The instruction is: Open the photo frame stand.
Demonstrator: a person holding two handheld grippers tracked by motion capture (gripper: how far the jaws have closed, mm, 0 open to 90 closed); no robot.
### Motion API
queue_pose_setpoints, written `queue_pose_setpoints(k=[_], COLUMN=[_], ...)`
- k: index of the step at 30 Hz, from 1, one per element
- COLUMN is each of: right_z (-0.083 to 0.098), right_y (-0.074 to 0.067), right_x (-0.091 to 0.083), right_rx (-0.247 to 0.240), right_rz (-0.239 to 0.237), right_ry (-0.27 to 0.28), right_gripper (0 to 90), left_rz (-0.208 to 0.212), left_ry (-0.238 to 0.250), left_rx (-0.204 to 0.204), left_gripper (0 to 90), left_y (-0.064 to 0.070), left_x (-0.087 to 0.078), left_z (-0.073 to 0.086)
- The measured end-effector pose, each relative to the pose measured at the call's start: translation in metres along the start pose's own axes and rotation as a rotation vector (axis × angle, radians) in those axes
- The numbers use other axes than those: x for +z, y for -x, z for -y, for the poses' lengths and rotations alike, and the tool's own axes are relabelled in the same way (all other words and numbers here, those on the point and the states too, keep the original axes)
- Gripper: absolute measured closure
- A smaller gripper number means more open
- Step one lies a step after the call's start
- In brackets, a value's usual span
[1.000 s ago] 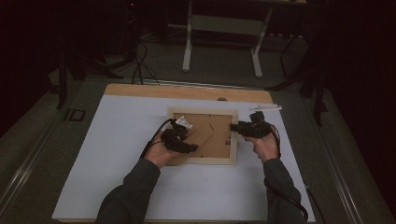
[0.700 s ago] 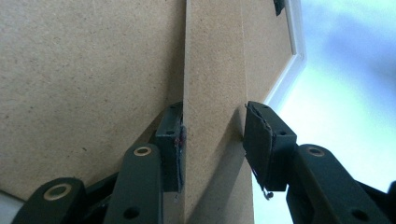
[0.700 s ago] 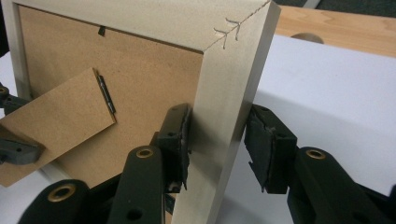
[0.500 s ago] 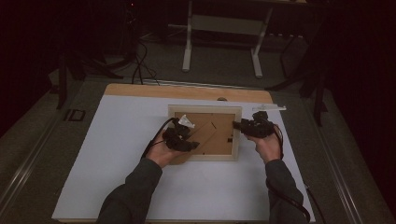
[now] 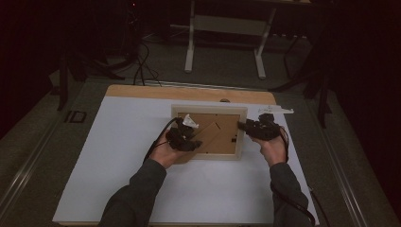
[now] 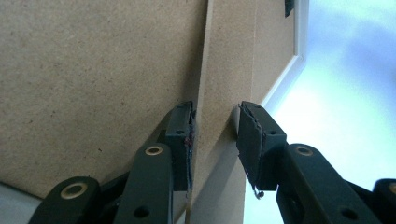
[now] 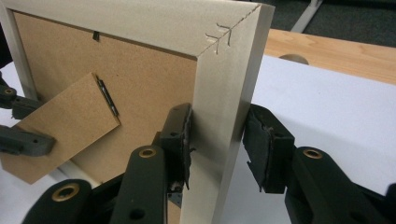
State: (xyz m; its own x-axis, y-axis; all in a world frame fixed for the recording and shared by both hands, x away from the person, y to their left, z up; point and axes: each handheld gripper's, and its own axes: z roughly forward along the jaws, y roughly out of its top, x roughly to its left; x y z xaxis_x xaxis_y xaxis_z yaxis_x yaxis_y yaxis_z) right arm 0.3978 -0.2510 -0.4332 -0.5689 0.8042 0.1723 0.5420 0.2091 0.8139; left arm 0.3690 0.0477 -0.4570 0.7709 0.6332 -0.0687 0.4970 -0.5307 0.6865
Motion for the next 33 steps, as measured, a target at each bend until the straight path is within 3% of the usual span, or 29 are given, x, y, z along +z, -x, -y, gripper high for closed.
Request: queue_pose_setpoints(k=[7, 33], right_z=[-0.001, 0.001], right_y=[-0.001, -0.010], right_x=[-0.006, -0.013], right_rx=[-0.015, -0.053], right_rz=[-0.002, 0.040], right_ry=[0.024, 0.066], right_gripper=[61.9, 62.3], left_rz=[-0.051, -0.098], left_ry=[0.014, 0.014], left_rx=[0.010, 0.024], left_gripper=[68.5, 69.7], left_y=[0.002, 0.002], left_x=[0.001, 0.004], left_z=[-0.001, -0.004])
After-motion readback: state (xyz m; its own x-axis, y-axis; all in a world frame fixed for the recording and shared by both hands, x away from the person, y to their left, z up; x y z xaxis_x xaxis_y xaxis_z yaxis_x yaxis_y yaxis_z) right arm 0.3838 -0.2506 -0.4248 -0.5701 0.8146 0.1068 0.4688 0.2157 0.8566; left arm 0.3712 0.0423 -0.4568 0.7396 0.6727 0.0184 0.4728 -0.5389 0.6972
